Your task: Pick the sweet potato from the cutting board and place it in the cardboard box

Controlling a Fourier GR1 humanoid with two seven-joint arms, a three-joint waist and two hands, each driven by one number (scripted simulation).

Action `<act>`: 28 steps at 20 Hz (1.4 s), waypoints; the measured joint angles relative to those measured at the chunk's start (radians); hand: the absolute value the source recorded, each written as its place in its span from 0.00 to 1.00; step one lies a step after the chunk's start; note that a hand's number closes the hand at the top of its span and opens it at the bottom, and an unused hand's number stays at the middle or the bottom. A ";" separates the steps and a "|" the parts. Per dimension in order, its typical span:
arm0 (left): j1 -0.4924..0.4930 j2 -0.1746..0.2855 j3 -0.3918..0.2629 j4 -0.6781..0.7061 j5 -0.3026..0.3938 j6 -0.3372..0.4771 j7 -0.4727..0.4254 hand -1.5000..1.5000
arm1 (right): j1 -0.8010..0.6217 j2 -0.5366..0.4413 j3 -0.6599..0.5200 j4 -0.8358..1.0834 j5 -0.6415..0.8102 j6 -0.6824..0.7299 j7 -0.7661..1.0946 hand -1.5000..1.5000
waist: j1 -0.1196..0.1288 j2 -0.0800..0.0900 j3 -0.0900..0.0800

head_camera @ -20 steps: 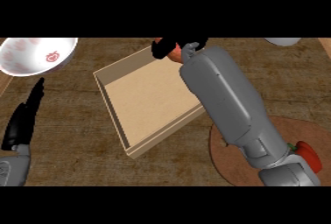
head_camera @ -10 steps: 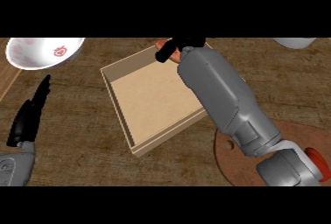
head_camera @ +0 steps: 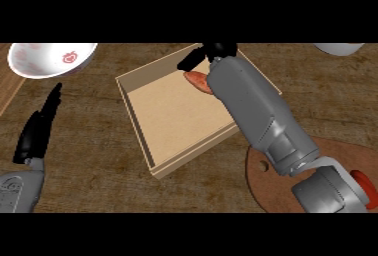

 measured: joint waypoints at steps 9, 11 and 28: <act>0.031 0.016 0.028 -0.005 0.013 -0.005 -0.005 0.50 | 0.005 -0.006 -0.106 -0.030 -0.106 -0.188 -0.187 0.00 | -0.033 -0.011 0.001; 0.040 0.019 0.035 -0.002 0.014 -0.003 -0.010 0.50 | 0.011 -0.016 -0.137 -0.041 -0.134 -0.192 -0.235 0.00 | -0.044 -0.013 0.001; 0.129 0.020 0.083 -0.011 0.018 0.016 -0.031 0.50 | 0.359 -0.287 -0.178 -0.476 -0.242 0.083 -0.211 0.00 | -0.127 -0.042 0.001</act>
